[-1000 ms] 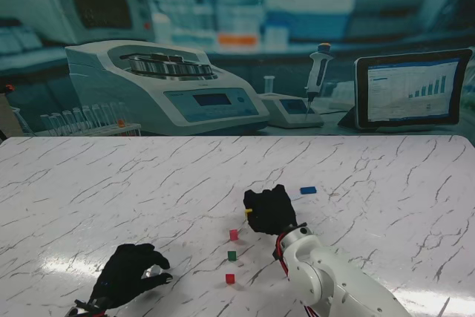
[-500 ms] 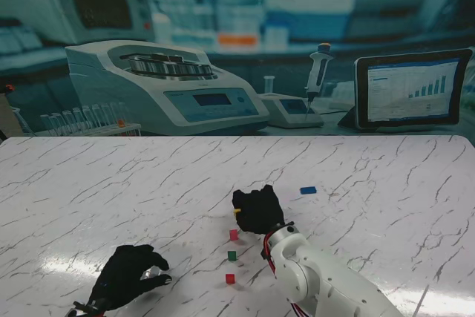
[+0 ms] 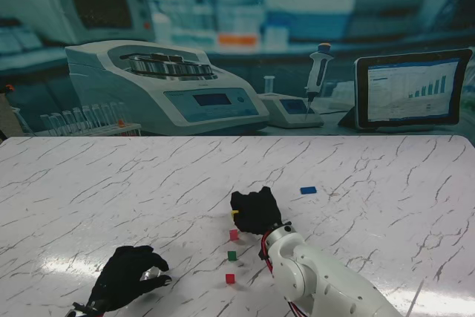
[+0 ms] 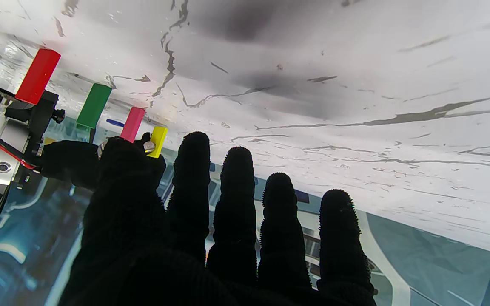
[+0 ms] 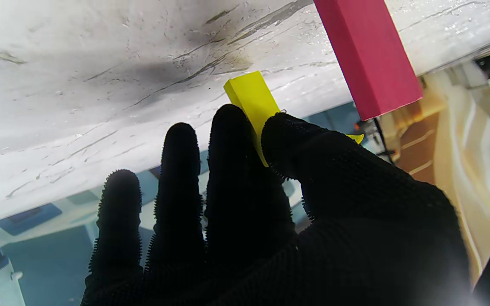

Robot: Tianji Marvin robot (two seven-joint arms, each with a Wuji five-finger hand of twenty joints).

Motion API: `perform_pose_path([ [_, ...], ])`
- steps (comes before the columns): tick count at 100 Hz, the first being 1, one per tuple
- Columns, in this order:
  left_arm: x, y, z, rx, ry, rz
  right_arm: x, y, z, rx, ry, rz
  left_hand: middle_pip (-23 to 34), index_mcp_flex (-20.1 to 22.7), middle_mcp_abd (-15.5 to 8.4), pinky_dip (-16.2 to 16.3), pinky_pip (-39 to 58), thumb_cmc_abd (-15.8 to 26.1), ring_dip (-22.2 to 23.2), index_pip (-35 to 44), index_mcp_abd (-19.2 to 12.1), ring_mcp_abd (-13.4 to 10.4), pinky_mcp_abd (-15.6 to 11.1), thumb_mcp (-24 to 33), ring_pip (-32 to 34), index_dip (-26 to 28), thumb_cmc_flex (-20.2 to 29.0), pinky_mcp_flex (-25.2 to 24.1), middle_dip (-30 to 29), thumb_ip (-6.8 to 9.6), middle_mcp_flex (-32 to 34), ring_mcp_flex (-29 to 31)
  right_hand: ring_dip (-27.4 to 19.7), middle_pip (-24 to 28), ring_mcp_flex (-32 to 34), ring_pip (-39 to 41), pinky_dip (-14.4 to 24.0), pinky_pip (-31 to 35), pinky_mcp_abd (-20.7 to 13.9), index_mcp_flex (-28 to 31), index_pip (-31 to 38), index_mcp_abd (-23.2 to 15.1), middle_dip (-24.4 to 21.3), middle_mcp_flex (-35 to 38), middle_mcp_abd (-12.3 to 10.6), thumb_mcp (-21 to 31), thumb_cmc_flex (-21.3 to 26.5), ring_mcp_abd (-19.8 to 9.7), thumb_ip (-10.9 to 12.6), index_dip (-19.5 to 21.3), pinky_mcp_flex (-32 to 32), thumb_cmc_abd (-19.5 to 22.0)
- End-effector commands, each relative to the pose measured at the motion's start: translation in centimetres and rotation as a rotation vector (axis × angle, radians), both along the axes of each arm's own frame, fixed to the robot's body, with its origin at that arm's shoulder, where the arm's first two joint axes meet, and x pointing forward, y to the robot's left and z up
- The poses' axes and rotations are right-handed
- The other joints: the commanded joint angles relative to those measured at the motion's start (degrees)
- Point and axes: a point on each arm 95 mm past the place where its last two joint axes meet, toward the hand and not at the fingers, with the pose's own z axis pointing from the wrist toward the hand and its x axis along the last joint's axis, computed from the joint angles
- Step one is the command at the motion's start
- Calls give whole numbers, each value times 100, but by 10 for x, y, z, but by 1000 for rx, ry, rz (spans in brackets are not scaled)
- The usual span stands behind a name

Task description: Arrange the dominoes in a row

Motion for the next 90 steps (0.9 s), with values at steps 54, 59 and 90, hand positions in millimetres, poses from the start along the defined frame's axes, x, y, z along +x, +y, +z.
perform_pose_path([
  [54, -4, -3, -1, -15, 14, -16, -5, 2, -2, 24, 39, 7, 83, 84, -98, 89, 176, -56, 69, 39, -160, -123, 62, -94, 41, -30, 147, -40, 108, -109, 104, 128, -96, -331, -310, -134, -108, -44, -213, -146, -190, 134, -68, -18, 97, -222, 276, -36, -367, -55, -175, 170],
  [59, -4, -3, -1, -15, 15, -16, -5, 1, -2, 24, 41, 7, 84, 83, -98, 88, 175, -49, 68, 41, -154, -124, 66, -97, 40, -33, 145, -40, 108, -109, 103, 121, -98, -369, -325, -142, -109, -47, -210, -153, -230, 141, -77, -27, 111, -217, 281, -30, -370, -54, -174, 161],
  [90, -4, -3, -1, -15, 16, -12, -5, -1, -2, 27, 57, 14, 85, 79, -97, 89, 179, -43, 66, 50, -157, -126, 59, -101, 43, -45, 153, -35, 109, -107, 103, 123, -115, -688, -449, -196, -134, -110, -153, -185, -554, 204, -133, -93, 268, -203, 277, 30, -441, -35, -216, 78],
])
